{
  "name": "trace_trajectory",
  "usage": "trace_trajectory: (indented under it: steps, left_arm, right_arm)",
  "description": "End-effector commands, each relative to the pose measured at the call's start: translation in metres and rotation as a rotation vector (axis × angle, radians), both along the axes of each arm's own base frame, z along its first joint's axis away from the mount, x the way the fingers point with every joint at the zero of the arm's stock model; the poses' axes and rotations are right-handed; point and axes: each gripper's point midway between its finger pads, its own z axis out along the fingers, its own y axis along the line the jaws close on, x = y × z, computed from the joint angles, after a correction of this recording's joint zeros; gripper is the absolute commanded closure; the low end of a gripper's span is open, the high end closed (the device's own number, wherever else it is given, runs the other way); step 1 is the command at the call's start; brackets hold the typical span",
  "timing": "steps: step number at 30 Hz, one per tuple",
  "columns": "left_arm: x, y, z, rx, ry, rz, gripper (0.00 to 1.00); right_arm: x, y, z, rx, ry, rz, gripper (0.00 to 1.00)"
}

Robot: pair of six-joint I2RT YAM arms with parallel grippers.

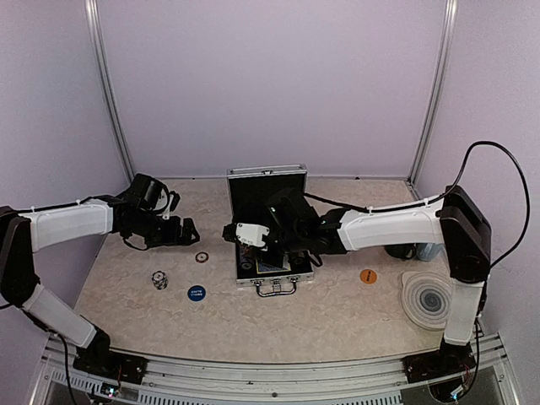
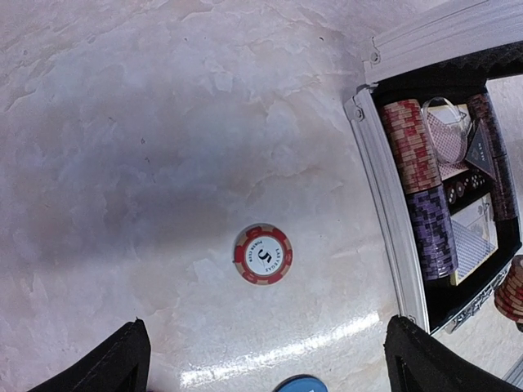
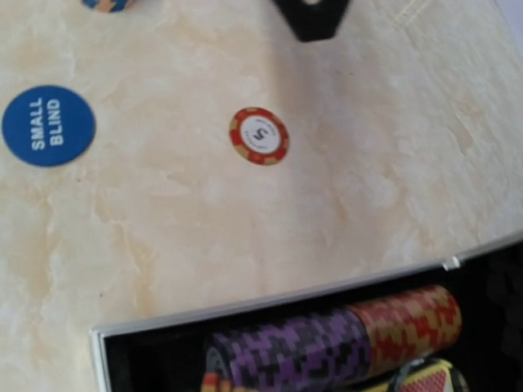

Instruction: Pack up texas hold em set

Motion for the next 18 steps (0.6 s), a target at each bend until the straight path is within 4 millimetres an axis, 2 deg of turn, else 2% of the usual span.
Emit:
trace_trajectory:
  steps: [1, 10, 18]
  left_arm:
    - [0.003, -0.002, 0.000, -0.022, -0.016, -0.004, 0.01]
    - [0.003, -0.001, -0.002, -0.017, -0.014, -0.002, 0.01]
    - [0.002, -0.002, -0.004, -0.018, -0.005, -0.004, 0.01]
  right_arm:
    - [-0.001, 0.016, 0.002, -0.024, -0.076, 0.046, 1.00]
    - [-0.009, 0.021, -0.031, -0.115, -0.066, 0.084, 1.00]
    - [-0.006, 0.019, -0.050, -0.161, -0.066, 0.069, 1.00]
